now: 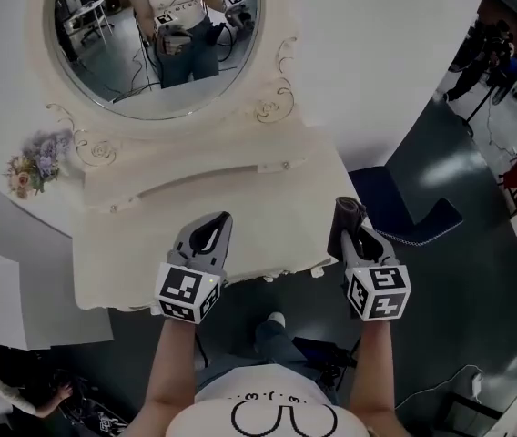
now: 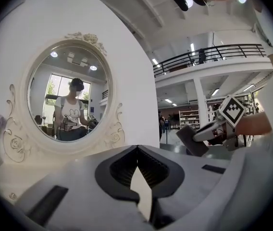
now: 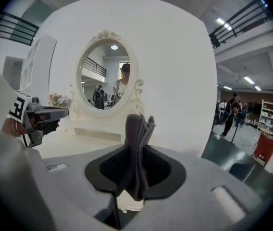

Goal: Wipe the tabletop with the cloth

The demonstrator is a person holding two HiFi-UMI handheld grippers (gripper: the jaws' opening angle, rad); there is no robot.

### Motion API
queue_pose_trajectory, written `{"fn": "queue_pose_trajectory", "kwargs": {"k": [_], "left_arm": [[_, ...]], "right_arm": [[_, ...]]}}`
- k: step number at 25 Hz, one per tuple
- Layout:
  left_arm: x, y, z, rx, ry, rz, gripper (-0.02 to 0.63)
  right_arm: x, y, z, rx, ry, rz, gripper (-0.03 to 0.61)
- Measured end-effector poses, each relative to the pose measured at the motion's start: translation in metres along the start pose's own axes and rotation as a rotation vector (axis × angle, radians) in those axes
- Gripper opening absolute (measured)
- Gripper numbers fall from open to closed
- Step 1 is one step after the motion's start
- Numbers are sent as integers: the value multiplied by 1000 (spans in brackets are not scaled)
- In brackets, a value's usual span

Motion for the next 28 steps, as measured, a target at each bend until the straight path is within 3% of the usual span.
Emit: {"fn": "queue_pose_trajectory", "kwargs": {"k": [7,14,20,28], "left_arm": [[59,-4,-13,-39,62,32,-2],[102,7,-27,-59,115,38,-2],[131,25,-36,-70,166,25,-2],[151,60,-52,-128,208,31,-2]], "right_arm": [[91,-73,-10,-40,224,58,87],[162,-104,-8,-142,371,85,87],[219,-129,-7,-220,514,76,87],[297,-155,-6,-359,685,-1,87]]}}
Point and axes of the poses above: the fingertips, and each gripper's own axes: x forward along the fingers, y to its left, z out of its top, the point moved 10 cm from there along -x, backward along the fingers, and after that the axes turned 1 degree about -y, right-handed, at the moved point
